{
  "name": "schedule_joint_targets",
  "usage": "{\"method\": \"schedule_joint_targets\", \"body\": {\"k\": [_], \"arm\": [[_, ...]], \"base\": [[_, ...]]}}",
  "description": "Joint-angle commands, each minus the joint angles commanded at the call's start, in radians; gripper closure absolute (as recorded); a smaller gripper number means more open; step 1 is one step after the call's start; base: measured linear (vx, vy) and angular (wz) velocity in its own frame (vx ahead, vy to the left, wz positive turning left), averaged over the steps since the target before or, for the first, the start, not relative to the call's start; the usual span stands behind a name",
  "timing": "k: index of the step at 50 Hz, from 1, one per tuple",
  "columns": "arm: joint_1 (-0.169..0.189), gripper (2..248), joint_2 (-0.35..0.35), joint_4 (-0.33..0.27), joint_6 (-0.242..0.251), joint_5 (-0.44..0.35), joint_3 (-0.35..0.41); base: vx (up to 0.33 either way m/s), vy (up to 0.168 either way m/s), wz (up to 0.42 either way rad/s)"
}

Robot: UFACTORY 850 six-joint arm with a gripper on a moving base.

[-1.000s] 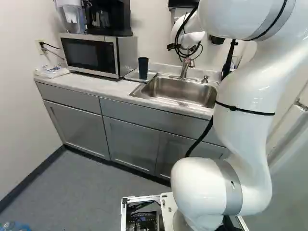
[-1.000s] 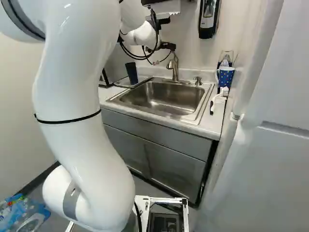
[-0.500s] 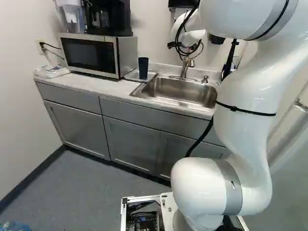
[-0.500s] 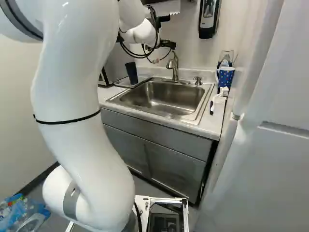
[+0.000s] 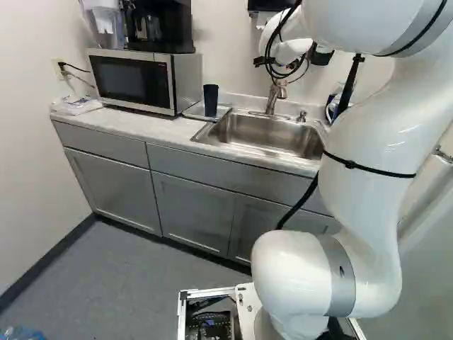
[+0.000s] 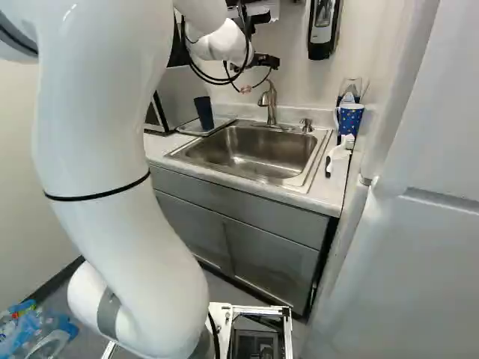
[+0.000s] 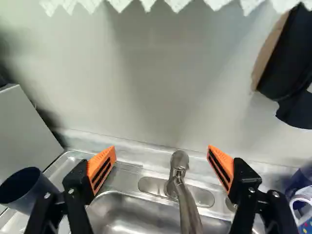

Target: Rinse the cup and place it in the tray

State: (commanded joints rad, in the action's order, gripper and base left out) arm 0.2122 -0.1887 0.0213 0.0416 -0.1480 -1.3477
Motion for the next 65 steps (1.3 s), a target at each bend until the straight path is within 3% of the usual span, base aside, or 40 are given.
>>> {"method": "schedule_joint_targets", "body": {"k": [32,65], "arm": [[0.049,3,0.141,0.0,0.0,0.119,0.149],[0.073,3,0.281,0.0,0.0,0.389,0.288]], "base": [[0.0,0.0,0.0],[0.0,0.0,0.0]]}}
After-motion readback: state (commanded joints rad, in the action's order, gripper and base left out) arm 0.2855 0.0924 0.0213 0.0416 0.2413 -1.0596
